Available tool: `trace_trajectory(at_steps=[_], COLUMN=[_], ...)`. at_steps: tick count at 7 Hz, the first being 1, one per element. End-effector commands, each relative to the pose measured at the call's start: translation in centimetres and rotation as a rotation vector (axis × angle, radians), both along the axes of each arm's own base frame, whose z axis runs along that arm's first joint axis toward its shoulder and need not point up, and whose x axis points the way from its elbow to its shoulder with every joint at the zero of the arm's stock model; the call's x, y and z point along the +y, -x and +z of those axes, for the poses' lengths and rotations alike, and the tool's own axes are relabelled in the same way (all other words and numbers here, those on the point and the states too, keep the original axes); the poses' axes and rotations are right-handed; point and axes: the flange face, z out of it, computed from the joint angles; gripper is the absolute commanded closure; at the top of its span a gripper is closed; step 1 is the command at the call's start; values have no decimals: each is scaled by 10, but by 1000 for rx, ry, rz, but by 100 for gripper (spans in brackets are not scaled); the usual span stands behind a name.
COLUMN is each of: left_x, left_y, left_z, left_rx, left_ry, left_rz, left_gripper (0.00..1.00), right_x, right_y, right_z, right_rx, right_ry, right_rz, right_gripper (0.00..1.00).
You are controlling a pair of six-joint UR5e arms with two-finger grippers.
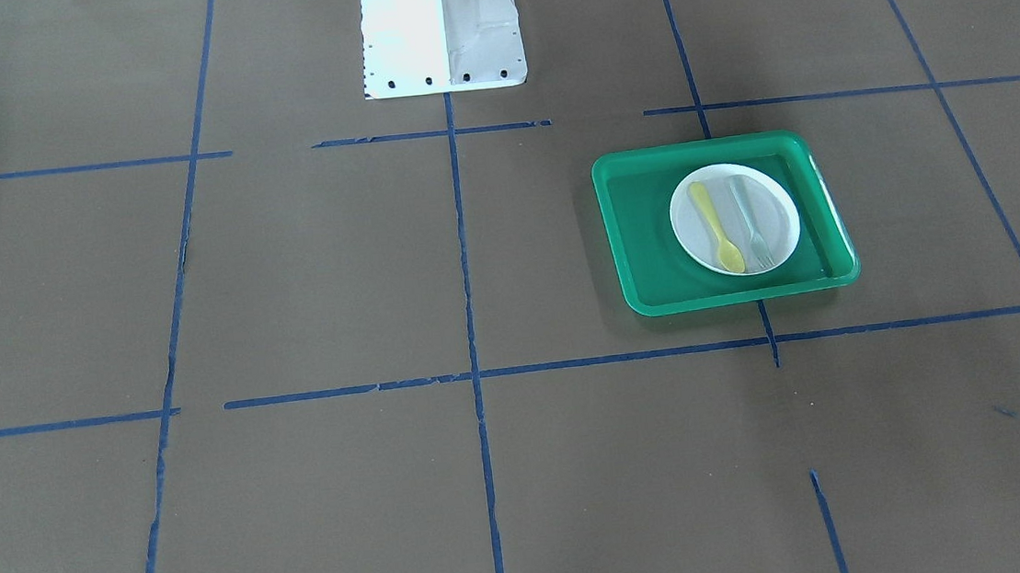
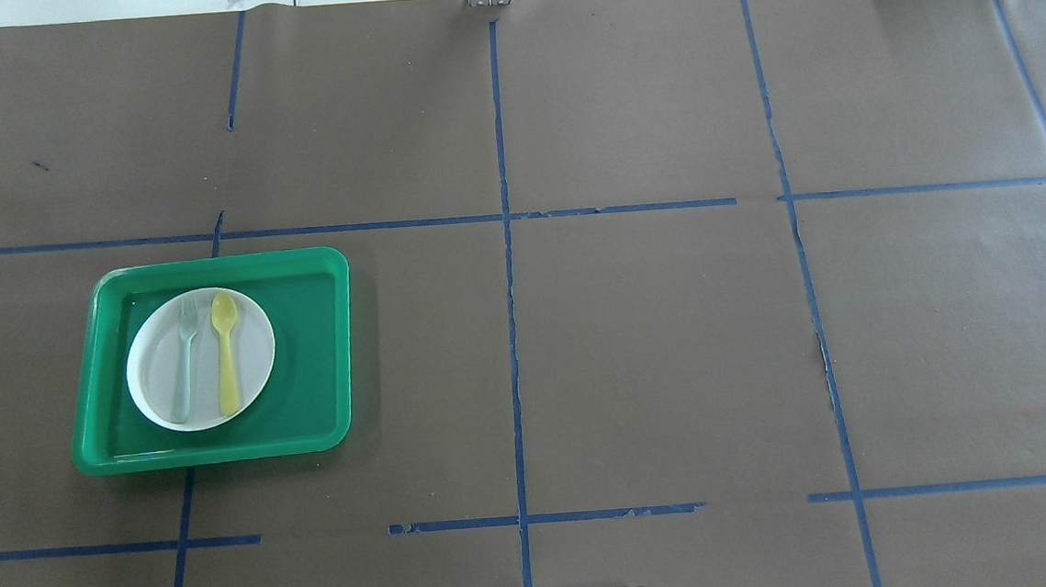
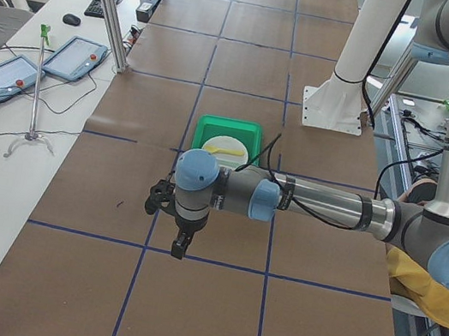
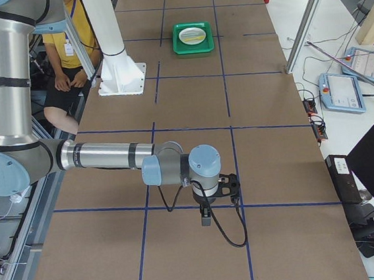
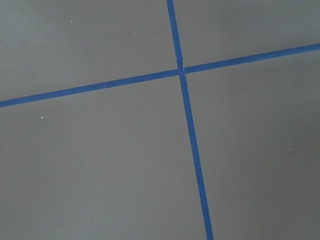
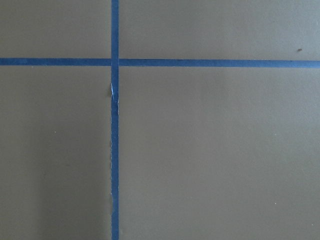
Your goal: Place spoon
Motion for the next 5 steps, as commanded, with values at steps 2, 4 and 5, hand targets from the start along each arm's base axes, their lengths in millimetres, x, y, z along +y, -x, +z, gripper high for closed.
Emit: trace_trajectory(at_steps=[2,4,5], left_x=[-14,-8,-4], left_y=[-111,-235,-288], left_z=[-91,-140,-158], left_rx=[77,197,194], left_ry=[-29,-35,8], left_rz=[-54,-95,-127], left_gripper=[0,0,0], right_x=[0,0,0], right_y=[0,0,0], right_z=[0,0,0], right_rx=[0,0,0], right_ry=[0,0,0], right_rz=[0,0,0], right_gripper=[0,0,0])
